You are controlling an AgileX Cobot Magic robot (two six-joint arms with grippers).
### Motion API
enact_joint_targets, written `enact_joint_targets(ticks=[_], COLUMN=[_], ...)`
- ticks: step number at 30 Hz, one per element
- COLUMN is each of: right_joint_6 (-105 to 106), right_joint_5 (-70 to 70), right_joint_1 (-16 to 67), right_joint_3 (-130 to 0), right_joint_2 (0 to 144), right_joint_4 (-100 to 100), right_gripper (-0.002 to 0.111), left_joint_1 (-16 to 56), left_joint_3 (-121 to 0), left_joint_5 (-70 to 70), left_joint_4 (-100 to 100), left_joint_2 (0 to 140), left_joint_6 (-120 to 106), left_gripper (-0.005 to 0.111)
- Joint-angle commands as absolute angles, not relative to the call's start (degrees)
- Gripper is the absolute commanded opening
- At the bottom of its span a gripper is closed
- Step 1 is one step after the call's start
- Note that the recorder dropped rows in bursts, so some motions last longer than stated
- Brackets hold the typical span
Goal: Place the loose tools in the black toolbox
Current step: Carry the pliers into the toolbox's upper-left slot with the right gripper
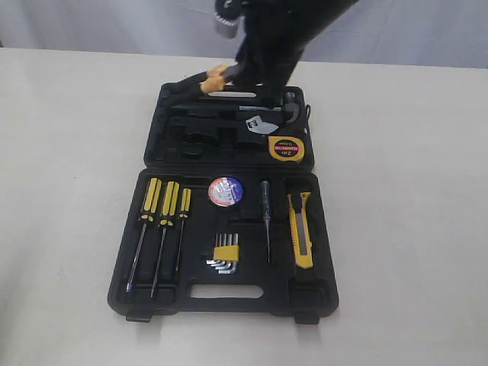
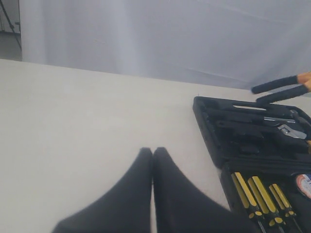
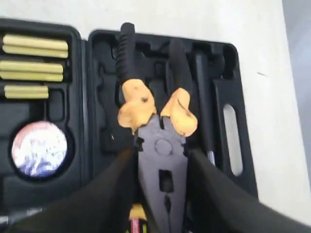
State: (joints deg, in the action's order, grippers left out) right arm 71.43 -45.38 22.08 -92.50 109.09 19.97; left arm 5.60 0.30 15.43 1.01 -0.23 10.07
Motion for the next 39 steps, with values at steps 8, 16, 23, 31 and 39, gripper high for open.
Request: enact_joint_targets(ticks=[8,16,23,31,39], right_joint_6=[58.70,54.83,54.83,55.18,57.71], right_joint_5=[-34.48,-33.57,-30.21,-31.16,-34.18], right_joint_1=[28.08,27.70,27.49,27.49,27.49], right_joint_3=[-92.54,-92.54,-92.54,-92.54,-92.54], right_joint_2=[118.10,119.06,120.83,123.15,124.64], right_joint_4=[16.03,9.89,9.99,9.52,5.69], right_gripper=[-0.001,-0.001,-0.001,-0.001,-0.001], left_joint_1=[5.93,5.93,5.93,5.93,5.93], left_joint_3=[0.00,0.00,0.00,0.00,0.00], left_joint_5=[15.48,15.48,15.48,15.48,15.48], left_joint_4=[1.27,1.27,1.27,1.27,1.27], left_joint_2=[0.00,0.00,0.00,0.00,0.00], left_joint_6=[10.05,10.05,10.05,10.05,10.05], left_gripper=[0.000,0.000,0.000,0.000,0.000])
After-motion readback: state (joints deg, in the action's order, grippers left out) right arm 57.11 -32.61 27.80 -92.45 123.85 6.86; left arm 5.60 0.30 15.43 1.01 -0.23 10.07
